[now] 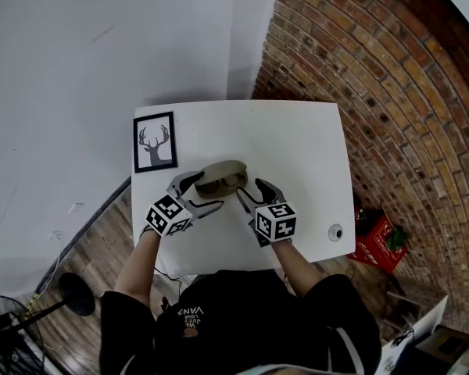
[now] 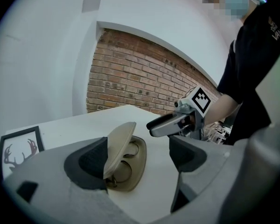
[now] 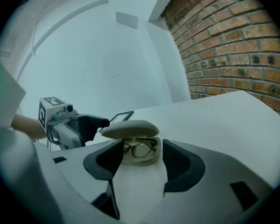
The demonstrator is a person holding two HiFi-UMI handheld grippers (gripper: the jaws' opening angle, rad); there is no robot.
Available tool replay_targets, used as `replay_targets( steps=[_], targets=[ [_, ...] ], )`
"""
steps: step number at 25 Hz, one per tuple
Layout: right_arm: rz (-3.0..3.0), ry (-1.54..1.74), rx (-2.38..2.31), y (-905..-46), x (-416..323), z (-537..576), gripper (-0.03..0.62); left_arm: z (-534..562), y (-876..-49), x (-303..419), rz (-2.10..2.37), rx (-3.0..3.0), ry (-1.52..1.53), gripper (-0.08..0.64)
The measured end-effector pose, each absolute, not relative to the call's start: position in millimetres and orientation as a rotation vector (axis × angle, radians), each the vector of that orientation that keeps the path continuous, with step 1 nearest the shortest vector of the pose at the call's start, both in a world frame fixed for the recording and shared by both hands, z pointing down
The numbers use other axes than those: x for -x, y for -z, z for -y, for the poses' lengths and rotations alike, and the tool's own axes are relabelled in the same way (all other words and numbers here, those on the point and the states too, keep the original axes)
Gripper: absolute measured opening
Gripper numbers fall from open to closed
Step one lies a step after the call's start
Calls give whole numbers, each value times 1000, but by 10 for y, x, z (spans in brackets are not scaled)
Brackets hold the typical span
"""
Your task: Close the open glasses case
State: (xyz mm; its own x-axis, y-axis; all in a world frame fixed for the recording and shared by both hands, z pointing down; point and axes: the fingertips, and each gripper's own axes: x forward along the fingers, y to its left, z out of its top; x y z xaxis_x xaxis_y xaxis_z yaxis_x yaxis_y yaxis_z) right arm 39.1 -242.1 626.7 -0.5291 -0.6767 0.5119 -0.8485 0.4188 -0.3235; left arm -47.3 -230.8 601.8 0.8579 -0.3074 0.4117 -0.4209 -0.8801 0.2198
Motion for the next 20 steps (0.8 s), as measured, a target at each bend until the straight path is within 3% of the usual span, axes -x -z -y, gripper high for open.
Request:
replay_targets(
  steps=[20],
  targets=[
    [2286, -831, -1343, -6488, -515, 2511, 236, 1851, -6399, 339, 564, -2676, -679, 400]
  ],
)
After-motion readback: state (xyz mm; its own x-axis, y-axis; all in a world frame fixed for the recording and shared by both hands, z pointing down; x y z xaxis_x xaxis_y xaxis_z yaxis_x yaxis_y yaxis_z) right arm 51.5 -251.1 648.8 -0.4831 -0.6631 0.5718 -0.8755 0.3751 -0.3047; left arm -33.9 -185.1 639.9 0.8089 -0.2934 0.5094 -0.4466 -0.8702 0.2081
